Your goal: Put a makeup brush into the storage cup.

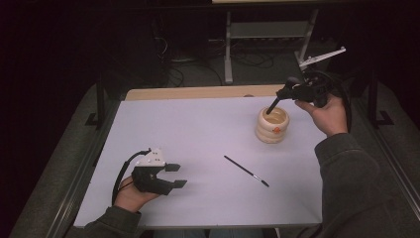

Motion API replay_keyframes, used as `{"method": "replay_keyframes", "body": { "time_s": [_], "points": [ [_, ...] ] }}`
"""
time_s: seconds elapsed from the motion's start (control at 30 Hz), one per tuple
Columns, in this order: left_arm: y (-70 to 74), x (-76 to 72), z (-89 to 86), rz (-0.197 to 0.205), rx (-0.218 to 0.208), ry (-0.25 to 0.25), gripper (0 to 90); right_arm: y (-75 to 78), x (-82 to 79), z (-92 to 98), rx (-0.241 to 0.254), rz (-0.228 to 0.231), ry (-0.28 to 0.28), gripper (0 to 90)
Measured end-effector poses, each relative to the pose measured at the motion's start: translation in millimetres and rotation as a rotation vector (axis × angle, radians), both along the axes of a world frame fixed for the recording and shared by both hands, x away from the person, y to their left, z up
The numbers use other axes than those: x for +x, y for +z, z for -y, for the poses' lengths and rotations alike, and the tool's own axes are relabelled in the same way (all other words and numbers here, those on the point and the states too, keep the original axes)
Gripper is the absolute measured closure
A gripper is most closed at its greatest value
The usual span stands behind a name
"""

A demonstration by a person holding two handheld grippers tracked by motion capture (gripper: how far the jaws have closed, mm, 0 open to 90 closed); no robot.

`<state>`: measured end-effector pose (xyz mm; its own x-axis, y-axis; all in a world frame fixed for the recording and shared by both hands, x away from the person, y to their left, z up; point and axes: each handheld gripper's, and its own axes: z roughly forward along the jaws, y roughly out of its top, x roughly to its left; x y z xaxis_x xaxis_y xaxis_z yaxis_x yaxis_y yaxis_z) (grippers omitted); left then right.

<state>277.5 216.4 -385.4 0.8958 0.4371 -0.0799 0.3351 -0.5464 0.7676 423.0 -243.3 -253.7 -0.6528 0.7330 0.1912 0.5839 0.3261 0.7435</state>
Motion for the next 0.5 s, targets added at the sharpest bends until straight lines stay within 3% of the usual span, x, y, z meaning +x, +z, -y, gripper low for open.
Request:
{"method": "replay_keyframes", "body": {
  "time_s": [0.5],
  "points": [
    [0.7, -0.5, -0.3, 0.000, -0.005, -0.001, 40.0, -7.3, 9.7, 21.7, -0.004, 0.009, -0.105, 77.0]
  ]
}}
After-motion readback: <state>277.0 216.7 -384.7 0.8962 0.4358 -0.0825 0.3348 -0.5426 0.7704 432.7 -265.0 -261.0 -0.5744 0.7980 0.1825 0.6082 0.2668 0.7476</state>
